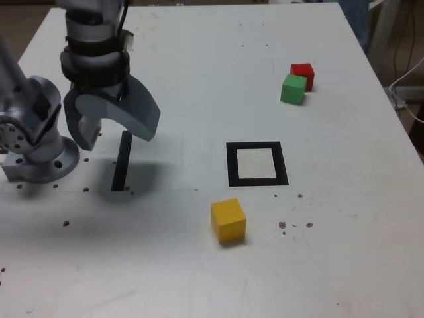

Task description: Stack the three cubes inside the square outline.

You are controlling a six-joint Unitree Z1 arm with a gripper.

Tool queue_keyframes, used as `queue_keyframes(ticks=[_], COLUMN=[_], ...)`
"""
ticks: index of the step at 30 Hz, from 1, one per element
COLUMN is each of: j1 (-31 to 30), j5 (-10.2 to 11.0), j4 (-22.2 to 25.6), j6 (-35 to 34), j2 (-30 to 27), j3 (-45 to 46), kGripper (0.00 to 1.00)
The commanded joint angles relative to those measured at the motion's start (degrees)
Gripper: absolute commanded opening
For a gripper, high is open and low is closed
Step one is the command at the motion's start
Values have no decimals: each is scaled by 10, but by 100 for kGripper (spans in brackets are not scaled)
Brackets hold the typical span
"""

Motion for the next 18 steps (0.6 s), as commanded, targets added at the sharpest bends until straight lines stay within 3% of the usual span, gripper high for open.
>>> queue_keyframes(ticks=[1,11,18], j1=[0,5,36], j5=[1,6,22], j4=[-2,8,48], j6=[-1,5,36], j2=[-1,-10,0], j3=[1,-11,-79], kGripper=[98,98,99])
